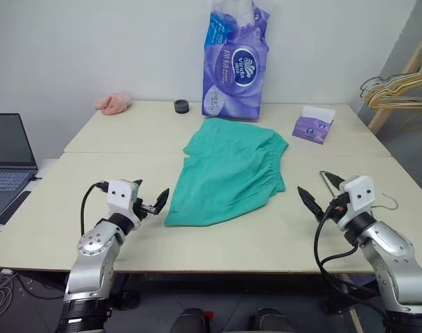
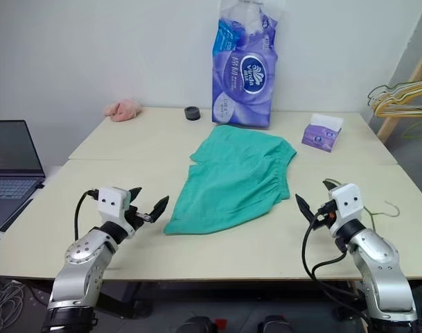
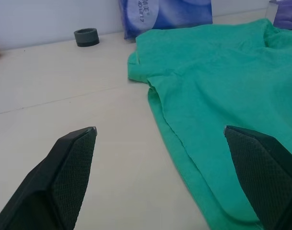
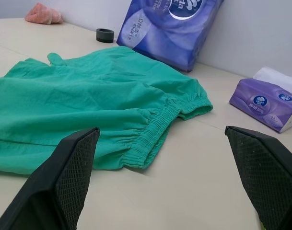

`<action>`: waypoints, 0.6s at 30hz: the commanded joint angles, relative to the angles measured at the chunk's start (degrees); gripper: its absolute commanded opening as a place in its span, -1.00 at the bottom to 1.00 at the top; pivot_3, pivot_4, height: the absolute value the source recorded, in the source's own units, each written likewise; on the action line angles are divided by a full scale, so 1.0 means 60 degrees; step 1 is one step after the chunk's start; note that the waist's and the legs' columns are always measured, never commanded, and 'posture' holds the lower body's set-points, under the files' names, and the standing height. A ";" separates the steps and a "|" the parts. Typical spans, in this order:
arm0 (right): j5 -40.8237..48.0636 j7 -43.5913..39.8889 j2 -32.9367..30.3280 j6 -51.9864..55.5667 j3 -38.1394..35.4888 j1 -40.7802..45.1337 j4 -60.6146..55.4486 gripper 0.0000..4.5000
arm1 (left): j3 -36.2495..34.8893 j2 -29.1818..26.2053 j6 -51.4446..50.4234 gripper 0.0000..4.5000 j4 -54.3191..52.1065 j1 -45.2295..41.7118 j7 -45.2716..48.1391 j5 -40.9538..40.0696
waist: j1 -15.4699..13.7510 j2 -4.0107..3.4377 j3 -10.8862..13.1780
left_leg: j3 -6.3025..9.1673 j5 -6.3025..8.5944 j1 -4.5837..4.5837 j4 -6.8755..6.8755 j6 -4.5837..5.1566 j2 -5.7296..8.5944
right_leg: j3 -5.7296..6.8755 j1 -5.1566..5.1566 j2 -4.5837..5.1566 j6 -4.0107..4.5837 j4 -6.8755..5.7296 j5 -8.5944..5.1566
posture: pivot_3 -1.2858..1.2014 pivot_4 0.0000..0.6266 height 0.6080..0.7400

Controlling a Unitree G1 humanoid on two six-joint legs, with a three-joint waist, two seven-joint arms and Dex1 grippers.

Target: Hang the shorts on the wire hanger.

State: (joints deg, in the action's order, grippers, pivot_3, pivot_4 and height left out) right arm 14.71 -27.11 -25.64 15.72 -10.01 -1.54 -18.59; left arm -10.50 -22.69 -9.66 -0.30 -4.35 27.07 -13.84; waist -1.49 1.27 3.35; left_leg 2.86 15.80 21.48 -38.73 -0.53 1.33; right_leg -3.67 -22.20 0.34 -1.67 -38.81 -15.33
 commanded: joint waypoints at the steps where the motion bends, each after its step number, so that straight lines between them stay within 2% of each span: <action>1: 0.0034 0.0034 0.0009 -0.0273 -0.0156 0.0020 -0.0160 0.99 | 0.0023 -0.0058 0.0230 1.00 -0.0309 -0.0243 0.0038 -0.0003 | -0.0001 0.0000 -0.0001 | 0.0000 0.0000 0.0000 0.0000 0.0000 0.0000 | 0.0000 0.0000 0.0000 0.0000 0.0000 0.0000 | 0.10 -1.00 1.00; 18: -0.0223 -0.0013 -0.0010 -0.0487 0.0176 -0.0325 -0.0253 0.99 | 0.0325 -0.0119 0.0103 1.00 -0.1072 -0.0124 0.0498 -0.0251 | 0.0000 -0.0002 -0.0003 | -0.0002 0.0000 0.0000 0.0000 0.0000 0.0000 | -0.0003 0.0001 -0.0006 -0.0006 0.0001 -0.0004 | 0.10 -1.00 1.00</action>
State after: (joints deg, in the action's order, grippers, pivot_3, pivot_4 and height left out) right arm 13.56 -27.33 -25.62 14.33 -8.66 -3.79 -18.59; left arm -8.26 -22.71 -9.88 -3.58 -4.77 29.23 -14.39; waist -1.49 1.26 3.33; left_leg 2.85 15.79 21.48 -38.73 -0.53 1.33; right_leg -3.69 -22.19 0.31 -1.71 -38.81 -15.35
